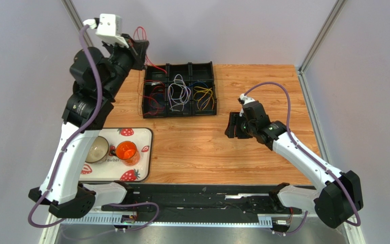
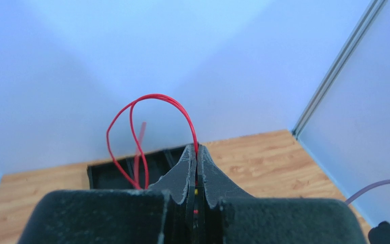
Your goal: Untangle the cables
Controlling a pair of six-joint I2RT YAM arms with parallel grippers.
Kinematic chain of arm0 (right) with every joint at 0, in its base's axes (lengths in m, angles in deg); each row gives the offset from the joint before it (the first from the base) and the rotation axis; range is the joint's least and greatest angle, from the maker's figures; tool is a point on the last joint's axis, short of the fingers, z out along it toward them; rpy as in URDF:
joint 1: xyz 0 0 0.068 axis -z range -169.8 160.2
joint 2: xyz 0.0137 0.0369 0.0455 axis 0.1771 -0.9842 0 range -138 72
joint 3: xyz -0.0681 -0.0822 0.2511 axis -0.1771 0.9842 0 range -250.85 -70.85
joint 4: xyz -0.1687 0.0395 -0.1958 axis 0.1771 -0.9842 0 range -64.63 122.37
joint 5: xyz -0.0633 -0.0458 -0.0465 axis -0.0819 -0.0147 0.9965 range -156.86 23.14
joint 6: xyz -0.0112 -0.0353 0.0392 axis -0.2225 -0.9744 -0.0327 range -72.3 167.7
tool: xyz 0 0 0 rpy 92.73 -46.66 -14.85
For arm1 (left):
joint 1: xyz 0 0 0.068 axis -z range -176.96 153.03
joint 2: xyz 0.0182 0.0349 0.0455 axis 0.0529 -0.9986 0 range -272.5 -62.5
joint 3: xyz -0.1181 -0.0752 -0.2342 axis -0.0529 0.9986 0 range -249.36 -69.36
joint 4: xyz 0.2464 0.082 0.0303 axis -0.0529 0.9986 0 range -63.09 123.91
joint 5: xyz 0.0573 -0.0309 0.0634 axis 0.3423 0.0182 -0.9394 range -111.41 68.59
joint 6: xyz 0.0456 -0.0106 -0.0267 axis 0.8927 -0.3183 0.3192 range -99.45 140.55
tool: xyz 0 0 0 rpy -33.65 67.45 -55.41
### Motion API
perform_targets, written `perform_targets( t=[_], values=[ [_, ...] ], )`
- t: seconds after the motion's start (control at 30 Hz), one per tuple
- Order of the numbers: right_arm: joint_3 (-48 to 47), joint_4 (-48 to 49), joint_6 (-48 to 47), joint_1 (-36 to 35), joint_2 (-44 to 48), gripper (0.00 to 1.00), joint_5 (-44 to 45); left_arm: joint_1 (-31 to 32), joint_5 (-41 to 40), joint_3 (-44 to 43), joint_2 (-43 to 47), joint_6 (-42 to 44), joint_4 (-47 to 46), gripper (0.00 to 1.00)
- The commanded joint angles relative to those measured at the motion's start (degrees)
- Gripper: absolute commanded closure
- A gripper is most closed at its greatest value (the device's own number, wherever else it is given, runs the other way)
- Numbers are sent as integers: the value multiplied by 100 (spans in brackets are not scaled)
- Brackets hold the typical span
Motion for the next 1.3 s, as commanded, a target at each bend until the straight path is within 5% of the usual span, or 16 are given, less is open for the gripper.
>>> perform_targets(
  t=[0.0, 0.3, 1.27],
  values=[
    [66, 276, 22, -32, 146, 43, -116, -4, 116, -289, 251, 452, -708, 100],
    [137, 329, 31, -32, 146, 43, -169, -135, -69, 220, 85, 821, -1331, 100],
    [40, 496, -74, -24, -355, 44, -397, -1805, 1302, 2303, -1110, -409, -3537, 100]
  ],
)
